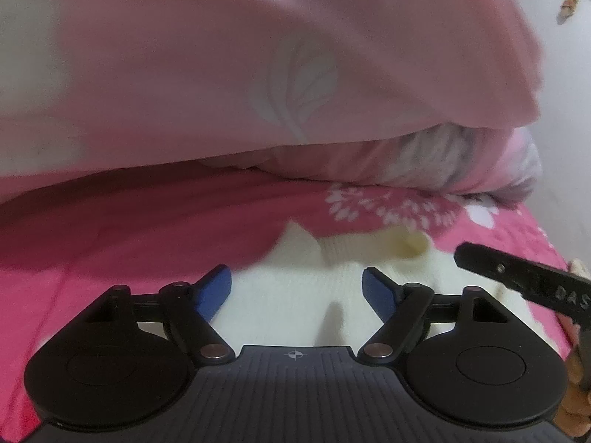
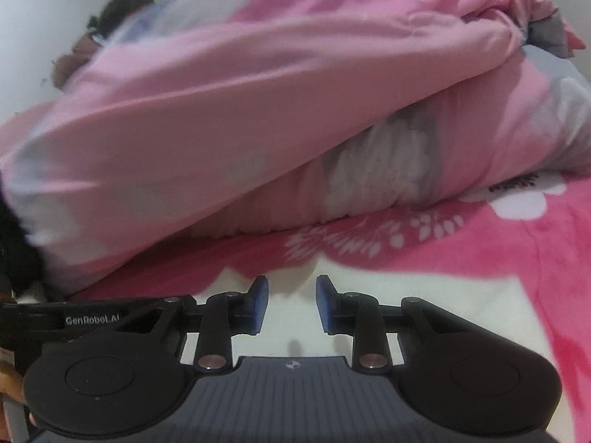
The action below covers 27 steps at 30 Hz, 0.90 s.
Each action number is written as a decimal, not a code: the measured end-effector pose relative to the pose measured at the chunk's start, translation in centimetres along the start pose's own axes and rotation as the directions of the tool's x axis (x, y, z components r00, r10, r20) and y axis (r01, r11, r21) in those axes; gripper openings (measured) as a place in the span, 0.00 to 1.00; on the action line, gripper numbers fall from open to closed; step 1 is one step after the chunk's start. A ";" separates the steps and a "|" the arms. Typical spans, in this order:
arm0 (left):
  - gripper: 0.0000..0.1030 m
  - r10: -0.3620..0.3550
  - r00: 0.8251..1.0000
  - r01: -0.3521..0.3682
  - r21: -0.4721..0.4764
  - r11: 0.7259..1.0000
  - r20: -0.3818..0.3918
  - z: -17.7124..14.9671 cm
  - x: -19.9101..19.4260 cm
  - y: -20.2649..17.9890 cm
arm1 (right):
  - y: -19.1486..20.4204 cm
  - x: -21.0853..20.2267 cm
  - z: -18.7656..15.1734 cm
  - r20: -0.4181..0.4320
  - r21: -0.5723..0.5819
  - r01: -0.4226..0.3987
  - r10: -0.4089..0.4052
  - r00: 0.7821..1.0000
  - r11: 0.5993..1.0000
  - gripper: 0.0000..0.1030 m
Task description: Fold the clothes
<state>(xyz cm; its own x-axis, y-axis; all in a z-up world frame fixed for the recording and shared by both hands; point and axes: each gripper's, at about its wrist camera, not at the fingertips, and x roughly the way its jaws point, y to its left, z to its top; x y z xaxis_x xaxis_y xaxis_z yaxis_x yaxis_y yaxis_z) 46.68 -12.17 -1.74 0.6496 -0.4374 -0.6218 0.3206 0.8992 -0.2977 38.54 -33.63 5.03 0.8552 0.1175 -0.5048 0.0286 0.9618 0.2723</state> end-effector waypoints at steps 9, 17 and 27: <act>0.46 0.033 0.999 -0.033 0.020 0.999 0.020 1.1 5.1 -0.7 | -2.0 8.9 3.0 -0.109 -0.032 -0.017 0.014 0.994 0.999 0.29; 0.03 -0.049 0.992 0.036 0.108 0.994 0.114 0.9 2.5 -1.4 | -2.3 10.0 2.2 -0.178 -0.033 -0.092 0.085 0.980 0.995 0.01; 0.02 -0.109 0.989 0.050 0.480 0.876 0.096 -4.0 -2.8 -4.4 | -0.8 2.8 -1.1 -0.143 -0.316 -0.098 0.054 0.988 0.944 0.01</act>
